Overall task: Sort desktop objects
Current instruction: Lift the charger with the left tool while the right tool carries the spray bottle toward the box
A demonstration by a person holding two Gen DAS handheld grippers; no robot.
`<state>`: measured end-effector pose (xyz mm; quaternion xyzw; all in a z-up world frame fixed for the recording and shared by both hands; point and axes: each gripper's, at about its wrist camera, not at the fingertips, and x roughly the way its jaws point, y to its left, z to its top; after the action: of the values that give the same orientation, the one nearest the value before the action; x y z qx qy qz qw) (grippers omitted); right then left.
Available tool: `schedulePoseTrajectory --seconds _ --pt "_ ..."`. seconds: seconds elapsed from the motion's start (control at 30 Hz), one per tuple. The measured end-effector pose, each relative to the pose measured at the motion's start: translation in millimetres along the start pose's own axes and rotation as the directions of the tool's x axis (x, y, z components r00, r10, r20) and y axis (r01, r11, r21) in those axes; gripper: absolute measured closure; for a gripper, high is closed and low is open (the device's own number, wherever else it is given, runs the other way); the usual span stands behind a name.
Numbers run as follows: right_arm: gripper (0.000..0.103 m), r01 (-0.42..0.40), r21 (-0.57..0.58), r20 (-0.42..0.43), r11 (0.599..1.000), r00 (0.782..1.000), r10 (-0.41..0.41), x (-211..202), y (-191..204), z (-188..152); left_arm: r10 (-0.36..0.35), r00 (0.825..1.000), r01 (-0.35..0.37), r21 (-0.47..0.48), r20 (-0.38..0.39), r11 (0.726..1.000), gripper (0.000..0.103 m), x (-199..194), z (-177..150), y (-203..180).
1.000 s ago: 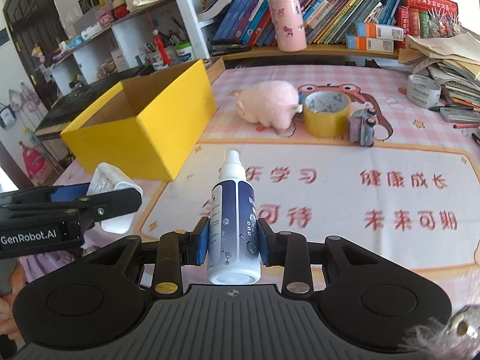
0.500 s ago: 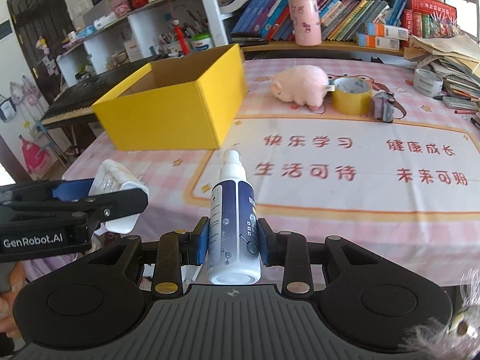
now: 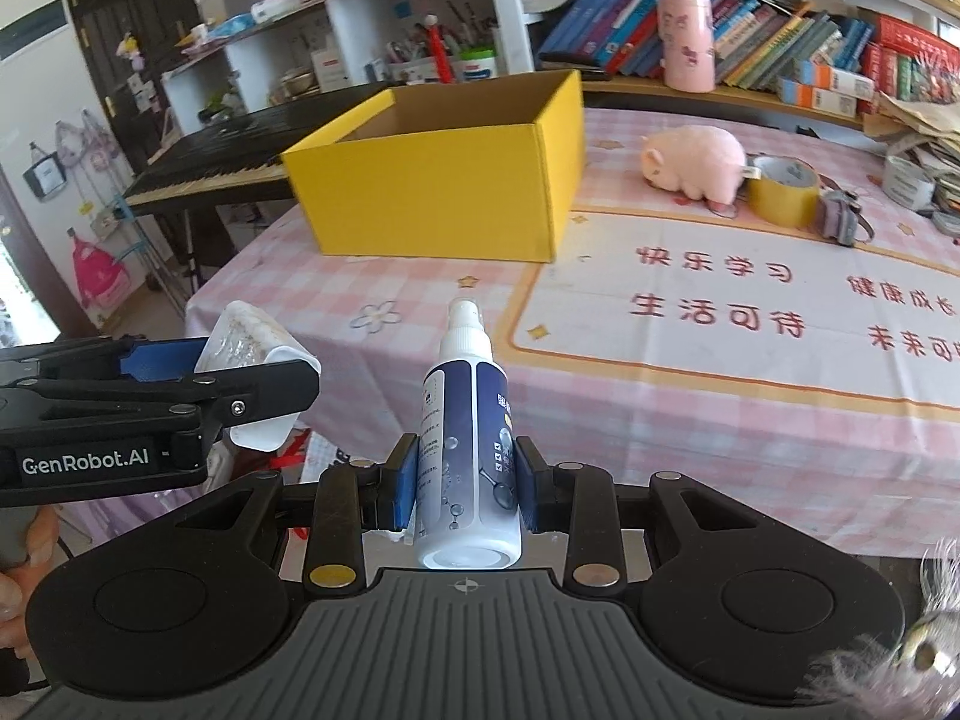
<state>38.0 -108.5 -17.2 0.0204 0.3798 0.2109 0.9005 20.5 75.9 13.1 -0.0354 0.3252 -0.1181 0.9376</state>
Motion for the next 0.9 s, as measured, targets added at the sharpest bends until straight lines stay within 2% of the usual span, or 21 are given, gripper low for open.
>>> schedulePoseTrajectory --seconds 0.37,0.9 --pt "0.073 -0.029 -0.066 -0.006 0.997 1.0 0.028 7 29 2 0.03 0.999 -0.03 -0.028 0.012 0.999 0.036 -12 -5 19" --pt "0.073 -0.026 -0.096 -0.025 0.995 0.999 0.023 13 39 10 0.023 1.0 -0.022 -0.046 0.009 0.999 0.036 -10 -5 26"
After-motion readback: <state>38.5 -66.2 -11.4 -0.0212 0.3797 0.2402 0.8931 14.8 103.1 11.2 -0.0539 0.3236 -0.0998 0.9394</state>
